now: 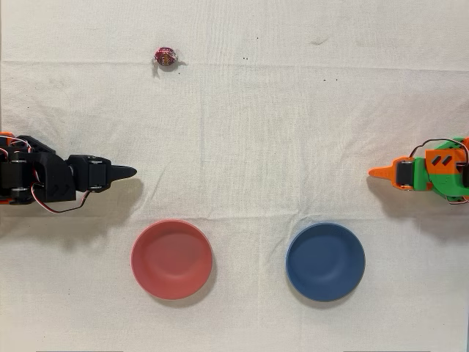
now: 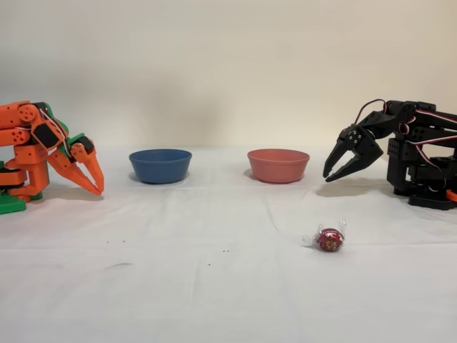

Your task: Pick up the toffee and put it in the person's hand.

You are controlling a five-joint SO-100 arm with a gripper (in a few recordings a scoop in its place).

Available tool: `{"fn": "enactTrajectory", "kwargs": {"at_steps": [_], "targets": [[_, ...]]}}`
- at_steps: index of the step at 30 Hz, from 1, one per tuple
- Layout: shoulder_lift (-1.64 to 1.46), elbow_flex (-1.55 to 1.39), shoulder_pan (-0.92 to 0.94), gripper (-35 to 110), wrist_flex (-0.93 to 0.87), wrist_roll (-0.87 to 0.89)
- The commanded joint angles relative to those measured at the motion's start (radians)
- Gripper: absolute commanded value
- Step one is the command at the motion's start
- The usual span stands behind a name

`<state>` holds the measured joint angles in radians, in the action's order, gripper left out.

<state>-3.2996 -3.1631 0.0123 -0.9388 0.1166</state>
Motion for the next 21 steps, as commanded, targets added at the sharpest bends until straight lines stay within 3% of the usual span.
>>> {"fn": "enactTrajectory", "kwargs": {"at_steps": [1,21], "targets": [[-0.069,-0.051,0.020,0,-0.020,0.029],[-0.069,-0.051,0.018,0,-0.021,0.038]]}}
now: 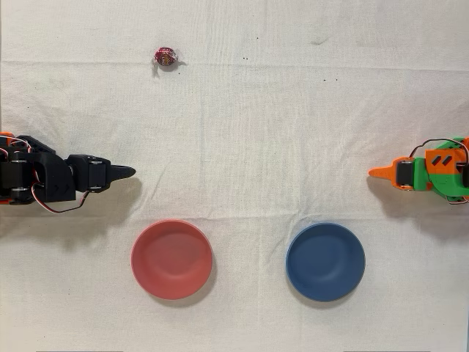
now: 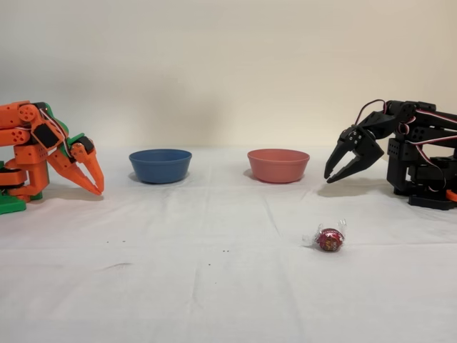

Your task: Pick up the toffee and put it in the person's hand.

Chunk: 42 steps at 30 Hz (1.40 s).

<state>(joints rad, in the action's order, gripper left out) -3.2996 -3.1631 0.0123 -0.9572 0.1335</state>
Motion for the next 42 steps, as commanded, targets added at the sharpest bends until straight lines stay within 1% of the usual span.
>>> {"fn": "enactTrajectory", "kwargs": {"at_steps": [1,30,39,42], "targets": [[-0.069,-0.051,0.018,0,-0.003,0.021],[-0.069,-0.049,0.014,0,0.018,0.038],[0.002,0.120,-0.017,0,-0.037,-0.006],[0.046,0.207,-0.028,0,-0.049,0.058]]}}
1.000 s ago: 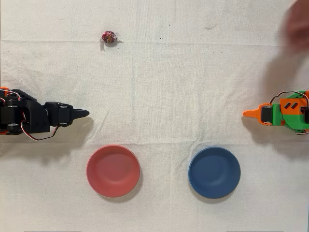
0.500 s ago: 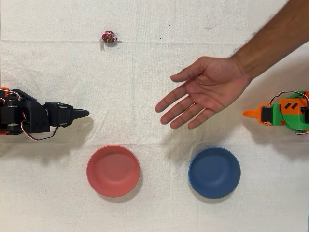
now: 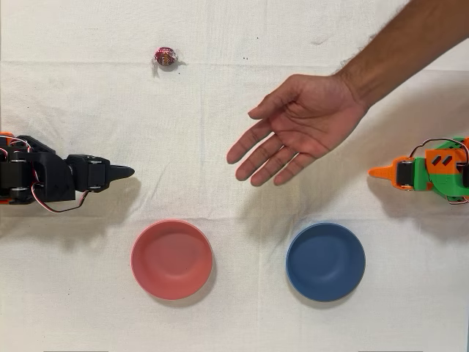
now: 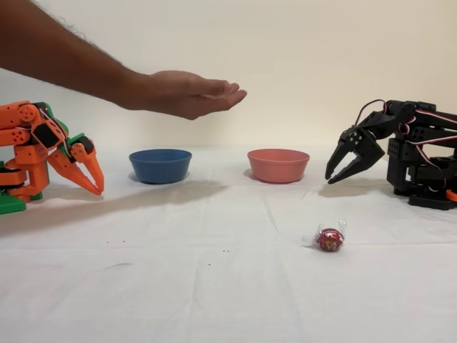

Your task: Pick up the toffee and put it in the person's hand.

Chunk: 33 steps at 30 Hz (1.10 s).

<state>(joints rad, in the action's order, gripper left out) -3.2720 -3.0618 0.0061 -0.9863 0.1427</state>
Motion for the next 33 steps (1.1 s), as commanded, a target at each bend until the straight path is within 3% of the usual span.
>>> {"fn": "enactTrajectory", "kwargs": {"at_steps": [1,6,14,33], "targets": [[0.037,0.140,-0.025,0,-0.029,0.087],[0.163,0.302,-0.069,0,-0.048,0.215],[0.532,0.640,-0.146,0,-0.046,0.086],[1.155,1.190,-0.288,2,-0.071,0.035]]}}
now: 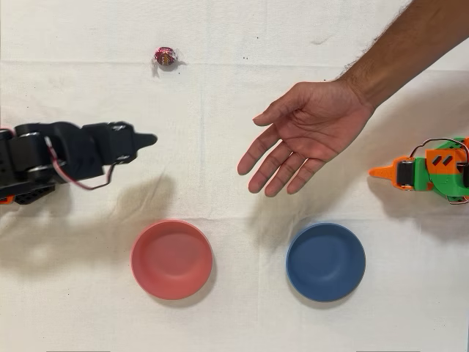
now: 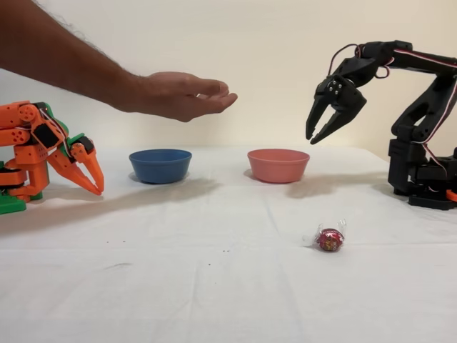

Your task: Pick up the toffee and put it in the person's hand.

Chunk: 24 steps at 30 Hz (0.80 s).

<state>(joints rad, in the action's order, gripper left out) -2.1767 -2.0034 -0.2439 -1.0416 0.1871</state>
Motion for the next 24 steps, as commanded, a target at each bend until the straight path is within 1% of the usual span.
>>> {"fn": "enactTrajectory", "kwargs": {"at_steps": [1,8,14,24], "targets": [[0.092,0.153,-0.048,2,-0.015,-0.014],[0.296,0.301,-0.095,3,-0.051,-0.083],[0.414,0.362,-0.140,5,-0.055,-0.117],[0.580,0.428,-0.244,16,-0.009,-0.158]]}}
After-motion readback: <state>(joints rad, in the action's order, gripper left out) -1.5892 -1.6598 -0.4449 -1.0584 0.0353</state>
